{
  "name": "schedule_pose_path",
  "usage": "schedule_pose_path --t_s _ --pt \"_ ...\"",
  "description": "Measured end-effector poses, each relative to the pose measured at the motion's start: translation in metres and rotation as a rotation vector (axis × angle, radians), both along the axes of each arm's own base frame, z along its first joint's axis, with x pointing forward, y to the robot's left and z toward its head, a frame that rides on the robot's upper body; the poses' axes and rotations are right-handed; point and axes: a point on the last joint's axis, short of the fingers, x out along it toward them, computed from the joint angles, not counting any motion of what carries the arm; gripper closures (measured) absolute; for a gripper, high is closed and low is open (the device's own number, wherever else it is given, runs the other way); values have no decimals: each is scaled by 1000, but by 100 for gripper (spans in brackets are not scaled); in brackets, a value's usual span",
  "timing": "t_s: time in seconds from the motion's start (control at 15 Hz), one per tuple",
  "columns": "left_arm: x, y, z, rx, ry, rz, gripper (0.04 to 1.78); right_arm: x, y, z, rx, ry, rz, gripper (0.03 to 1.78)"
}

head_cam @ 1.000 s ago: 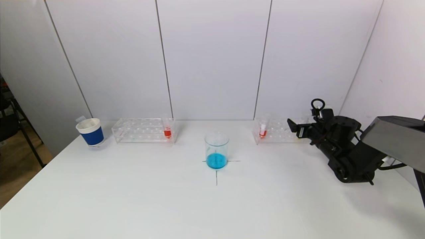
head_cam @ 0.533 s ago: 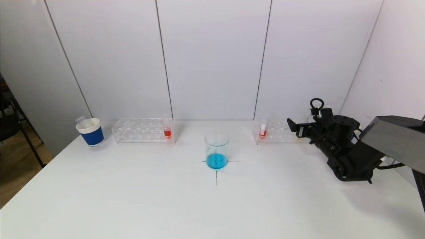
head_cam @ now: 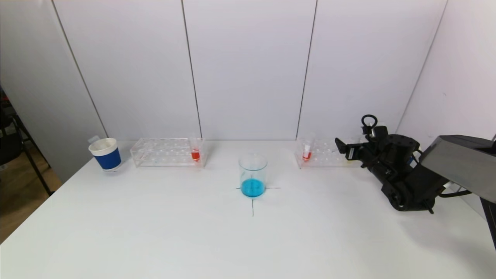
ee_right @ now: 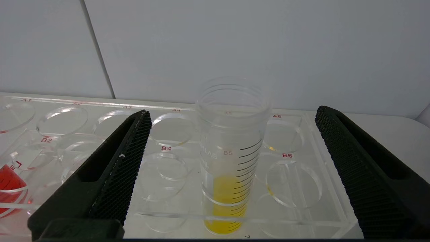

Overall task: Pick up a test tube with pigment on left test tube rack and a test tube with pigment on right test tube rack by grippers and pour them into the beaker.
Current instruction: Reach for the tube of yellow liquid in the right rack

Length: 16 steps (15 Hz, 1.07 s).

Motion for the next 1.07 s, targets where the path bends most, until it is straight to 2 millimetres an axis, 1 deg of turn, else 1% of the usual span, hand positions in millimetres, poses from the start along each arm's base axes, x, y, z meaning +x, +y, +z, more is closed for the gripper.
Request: schedule_pose_path --t_s 0.73,0.87,0.93,1.07 --pt "0 0 0 1 0 0 6 1 0 -3 -2 8 1 5" --pt "0 0 0 0 0 0 6 1 0 -2 -2 6 1 15" --pt "0 0 0 0 0 0 6 1 0 -2 -2 4 1 24" --pt "0 0 0 0 0 0 6 1 0 -2 -3 4 1 49"
